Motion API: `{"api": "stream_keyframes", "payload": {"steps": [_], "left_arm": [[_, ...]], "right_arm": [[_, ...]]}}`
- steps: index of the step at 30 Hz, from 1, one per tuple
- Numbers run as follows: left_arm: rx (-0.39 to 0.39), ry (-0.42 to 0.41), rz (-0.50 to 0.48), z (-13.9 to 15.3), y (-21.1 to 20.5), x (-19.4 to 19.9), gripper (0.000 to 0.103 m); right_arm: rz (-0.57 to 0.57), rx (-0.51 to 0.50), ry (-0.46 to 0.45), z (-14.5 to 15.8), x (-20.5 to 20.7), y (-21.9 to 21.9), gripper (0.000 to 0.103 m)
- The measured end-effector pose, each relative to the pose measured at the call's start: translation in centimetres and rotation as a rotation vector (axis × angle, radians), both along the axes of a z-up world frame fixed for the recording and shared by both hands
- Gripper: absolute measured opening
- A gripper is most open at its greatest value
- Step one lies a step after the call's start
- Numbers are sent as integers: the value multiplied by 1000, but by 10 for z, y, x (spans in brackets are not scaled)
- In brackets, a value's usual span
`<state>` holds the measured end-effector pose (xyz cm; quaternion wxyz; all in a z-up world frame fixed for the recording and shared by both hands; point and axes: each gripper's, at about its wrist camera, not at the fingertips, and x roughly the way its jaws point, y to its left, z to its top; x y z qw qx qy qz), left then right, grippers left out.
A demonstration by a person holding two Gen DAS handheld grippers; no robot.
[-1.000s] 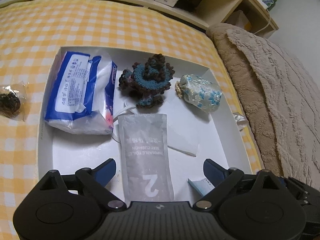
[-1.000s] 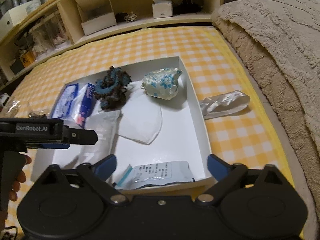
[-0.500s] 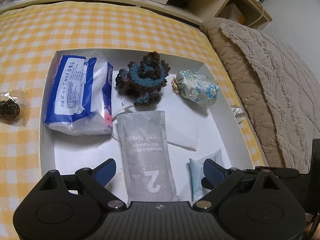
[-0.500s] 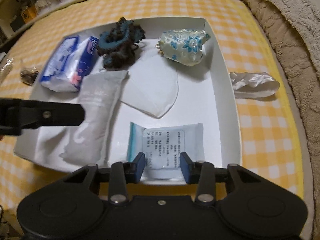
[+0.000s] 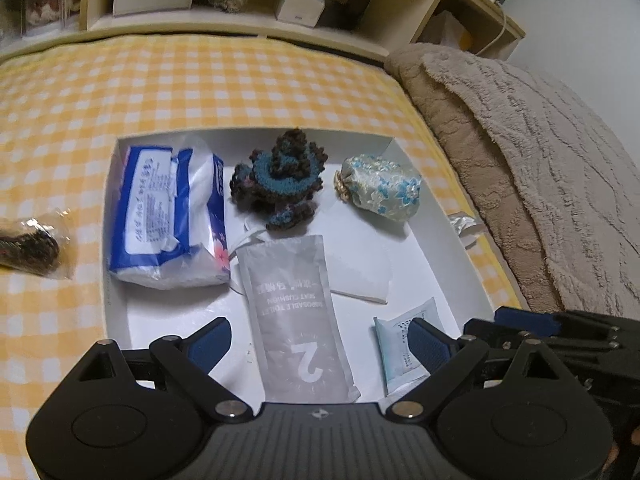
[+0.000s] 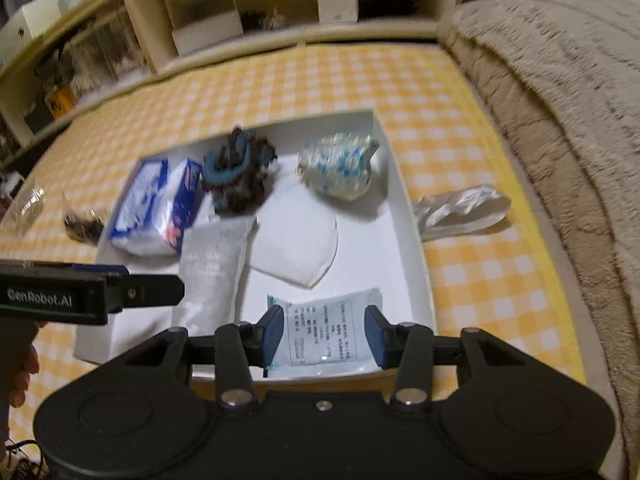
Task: Organize soft objects
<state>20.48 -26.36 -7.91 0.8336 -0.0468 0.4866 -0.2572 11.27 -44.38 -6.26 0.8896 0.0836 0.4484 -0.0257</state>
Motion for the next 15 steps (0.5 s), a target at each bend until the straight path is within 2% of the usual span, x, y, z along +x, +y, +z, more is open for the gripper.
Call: {"api": "stream_keyframes", "payload": {"steps": [7, 15], "left_arm": [[8, -60, -7, 24, 11, -18, 102], [42, -133, -12, 46, 30, -43, 103]], "right_arm": [[1, 3, -48, 23, -19, 4, 59], [-20, 6, -137, 45, -48, 13, 88]]}}
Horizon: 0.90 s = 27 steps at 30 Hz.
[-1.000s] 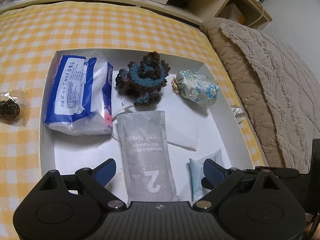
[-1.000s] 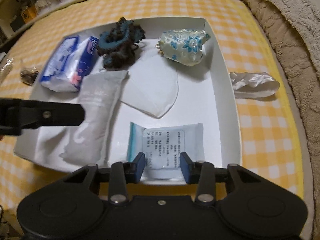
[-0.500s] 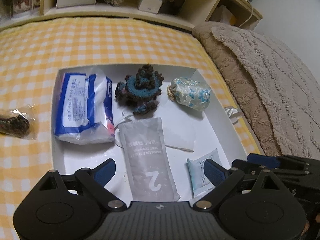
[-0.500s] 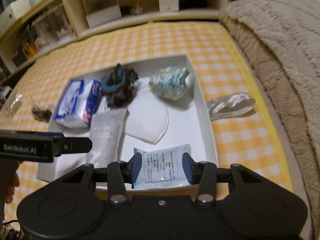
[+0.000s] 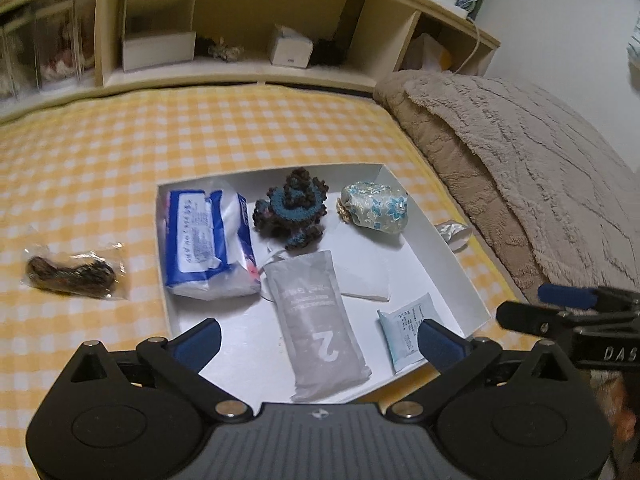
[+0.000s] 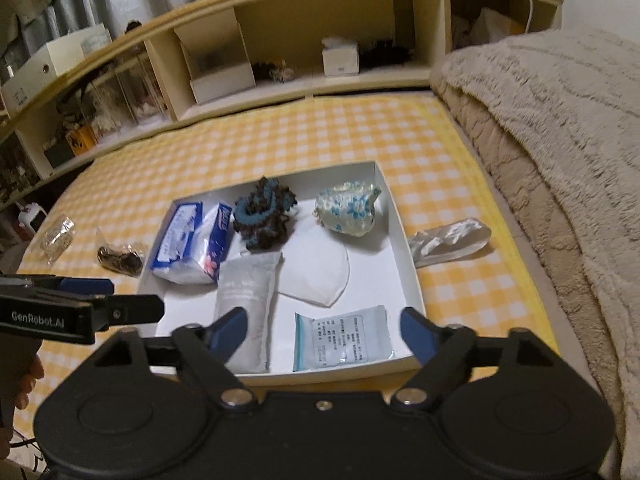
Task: Organize soft objects
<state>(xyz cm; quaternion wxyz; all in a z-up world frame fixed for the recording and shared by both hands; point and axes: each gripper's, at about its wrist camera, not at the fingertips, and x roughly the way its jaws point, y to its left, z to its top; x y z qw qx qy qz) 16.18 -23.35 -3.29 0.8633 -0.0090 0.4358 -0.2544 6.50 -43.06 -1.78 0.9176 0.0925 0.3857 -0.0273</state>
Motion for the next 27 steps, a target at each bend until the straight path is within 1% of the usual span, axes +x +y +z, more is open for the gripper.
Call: {"api": "stream_keyframes", "payload": {"steps": [1, 3, 8, 19, 27], "left_arm": [[5, -9, -4, 3, 2, -3, 103], [15, -30, -8, 8, 6, -10, 103], [45, -85, -4, 19, 14, -26, 103], [-1, -120, -3, 36, 37, -48, 103], [-12, -148, 18, 47, 62, -50, 103]], "right_arm": [[-3, -4, -9, 3, -3, 1, 89], [-13, -10, -23, 7, -8, 3, 97], [-41, -25, -30, 15, -20, 6, 103], [-60, -61, -74, 39, -49, 25, 103], [-44, -81, -101, 49, -50, 47, 103]]}}
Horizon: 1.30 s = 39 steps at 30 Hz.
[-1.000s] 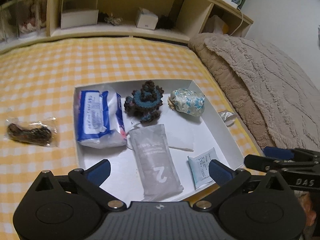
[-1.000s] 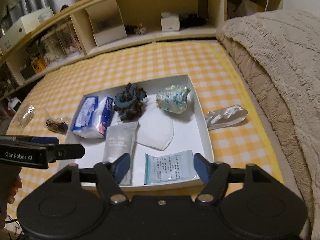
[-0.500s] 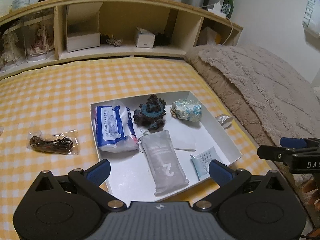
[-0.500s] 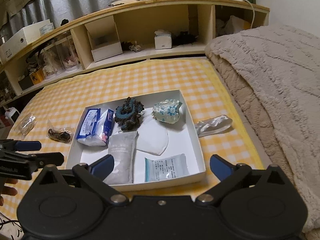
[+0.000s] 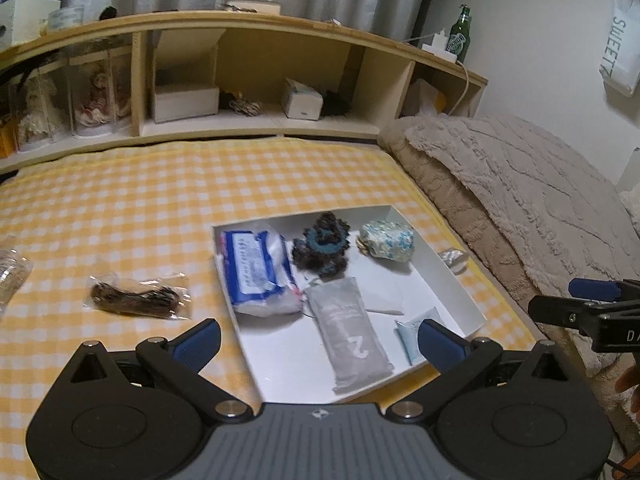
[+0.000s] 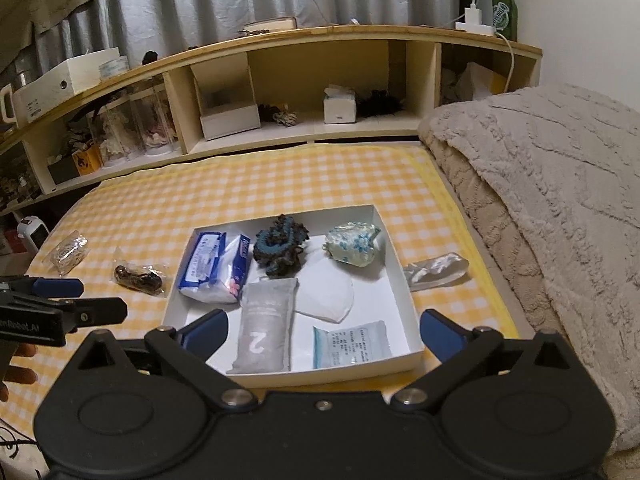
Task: Organize soft objects
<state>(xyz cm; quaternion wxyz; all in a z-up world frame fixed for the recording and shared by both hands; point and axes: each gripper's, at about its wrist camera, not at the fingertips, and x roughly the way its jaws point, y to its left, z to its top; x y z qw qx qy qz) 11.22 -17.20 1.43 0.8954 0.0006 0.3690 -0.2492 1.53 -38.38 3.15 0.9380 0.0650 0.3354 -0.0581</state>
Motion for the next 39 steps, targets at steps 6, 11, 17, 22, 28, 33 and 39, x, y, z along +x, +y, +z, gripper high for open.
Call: {"api": "stream_keyframes", "payload": {"steps": [6, 11, 17, 22, 28, 33, 39], "left_arm": [[12, -38, 33, 9, 35, 6, 103], [19, -50, 96, 14, 79, 21, 103], [52, -70, 174, 15, 132, 45, 103], [67, -93, 263, 10, 178, 70, 103], [56, -103, 340, 2, 222, 106, 103], [70, -130, 392, -11, 246, 137, 103], [93, -136, 426, -34, 271, 174, 103]], "right_arm": [[-12, -1, -21, 5, 9, 19, 103], [-12, -11, -54, 11, 21, 40, 103], [16, 0, -81, 16, 44, 74, 103], [63, 35, -102, 14, 68, 107, 103], [135, 63, -115, -4, 104, 155, 103], [208, 71, -138, -27, 134, 192, 103], [251, 104, -129, -61, 168, 230, 103]]}}
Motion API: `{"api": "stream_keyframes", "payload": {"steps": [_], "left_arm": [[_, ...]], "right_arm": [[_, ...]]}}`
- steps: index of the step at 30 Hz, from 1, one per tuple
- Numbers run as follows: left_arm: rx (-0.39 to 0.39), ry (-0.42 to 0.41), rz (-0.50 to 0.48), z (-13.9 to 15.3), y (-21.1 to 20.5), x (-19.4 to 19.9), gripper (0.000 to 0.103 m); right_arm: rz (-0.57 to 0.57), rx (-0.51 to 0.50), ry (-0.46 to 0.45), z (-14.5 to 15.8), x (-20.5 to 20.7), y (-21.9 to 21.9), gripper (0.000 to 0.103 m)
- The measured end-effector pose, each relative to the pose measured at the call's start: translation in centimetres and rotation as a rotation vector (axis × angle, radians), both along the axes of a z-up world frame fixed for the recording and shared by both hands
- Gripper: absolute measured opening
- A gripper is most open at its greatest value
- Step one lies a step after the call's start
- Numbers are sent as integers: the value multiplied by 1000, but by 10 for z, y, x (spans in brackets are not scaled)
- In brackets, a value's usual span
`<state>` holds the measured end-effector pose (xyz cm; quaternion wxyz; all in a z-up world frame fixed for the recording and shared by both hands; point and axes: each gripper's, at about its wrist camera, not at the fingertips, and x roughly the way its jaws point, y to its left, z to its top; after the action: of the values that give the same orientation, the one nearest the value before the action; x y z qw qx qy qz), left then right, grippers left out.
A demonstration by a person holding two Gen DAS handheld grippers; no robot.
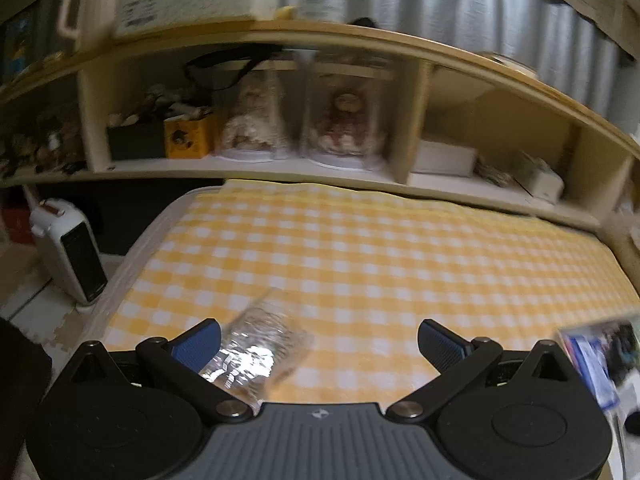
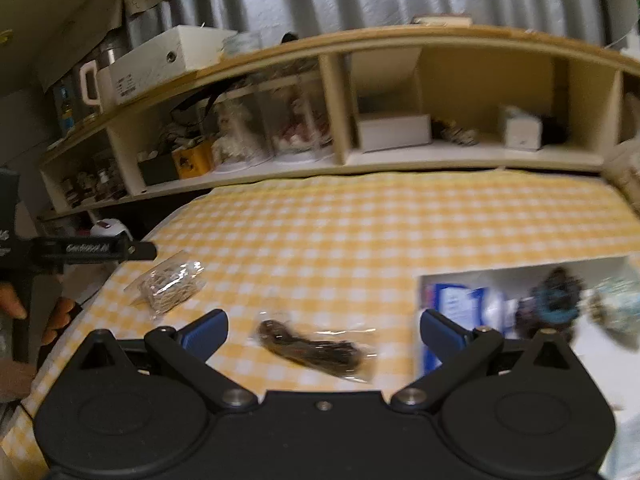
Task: Organize soft objects
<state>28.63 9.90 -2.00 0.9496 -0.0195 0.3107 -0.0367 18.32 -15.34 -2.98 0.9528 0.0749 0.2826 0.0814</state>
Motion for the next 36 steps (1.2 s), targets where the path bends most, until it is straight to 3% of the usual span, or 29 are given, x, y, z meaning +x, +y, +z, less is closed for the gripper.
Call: {"api": "stream_keyframes", "payload": {"steps": [6, 14, 18, 22, 27, 30, 33, 36], "left_arm": [[-83, -19, 90, -19, 33, 33, 103], [-111, -17, 141, -44, 63, 73, 102], [-128, 0, 123, -56, 68, 89, 100], [-110, 32, 103, -66, 68, 103, 98], [-102, 83, 50, -80, 71, 111, 93], [-85, 198, -47, -90, 65, 114, 92], [2, 257, -126, -93, 50, 109, 86], [41, 321, -187, -94, 38, 99, 81]], "right_arm": [[18, 111, 59, -25, 36, 16, 103], [62, 36, 63, -53, 73, 42, 103], [176, -21, 58, -69, 85, 51, 103], [229, -10, 93, -79, 96, 52, 103], [269, -12, 118, -89, 104, 54, 103], [296, -42, 135, -93, 103, 56, 103], [337, -76, 166, -91, 98, 59, 103], [368, -62, 224, -87, 92, 60, 103]]}}
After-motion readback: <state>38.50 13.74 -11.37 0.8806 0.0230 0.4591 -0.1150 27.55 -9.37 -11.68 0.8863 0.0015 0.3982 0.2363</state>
